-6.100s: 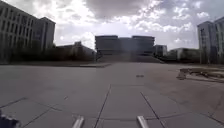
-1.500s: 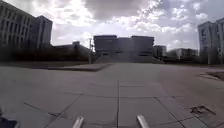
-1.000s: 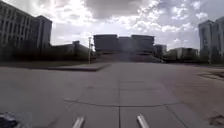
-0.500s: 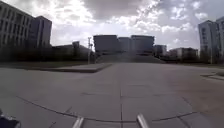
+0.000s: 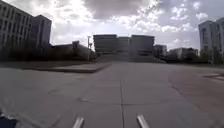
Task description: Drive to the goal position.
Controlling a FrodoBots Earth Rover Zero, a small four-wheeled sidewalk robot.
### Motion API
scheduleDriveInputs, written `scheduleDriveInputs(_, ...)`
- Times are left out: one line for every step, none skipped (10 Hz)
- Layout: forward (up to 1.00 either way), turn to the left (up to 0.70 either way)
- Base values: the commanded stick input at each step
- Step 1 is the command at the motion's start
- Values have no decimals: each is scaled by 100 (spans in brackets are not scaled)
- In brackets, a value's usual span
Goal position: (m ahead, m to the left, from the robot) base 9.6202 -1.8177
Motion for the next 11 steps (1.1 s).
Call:
scheduleDriveInputs(69,0)
scheduleDriveInputs(69,0)
scheduleDriveInputs(69,0)
scheduleDriveInputs(69,0)
scheduleDriveInputs(69,0)
scheduleDriveInputs(69,0)
scheduleDriveInputs(69,0)
scheduleDriveInputs(69,0)
scheduleDriveInputs(69,0)
scheduleDriveInputs(69,0)
scheduleDriveInputs(69,0)
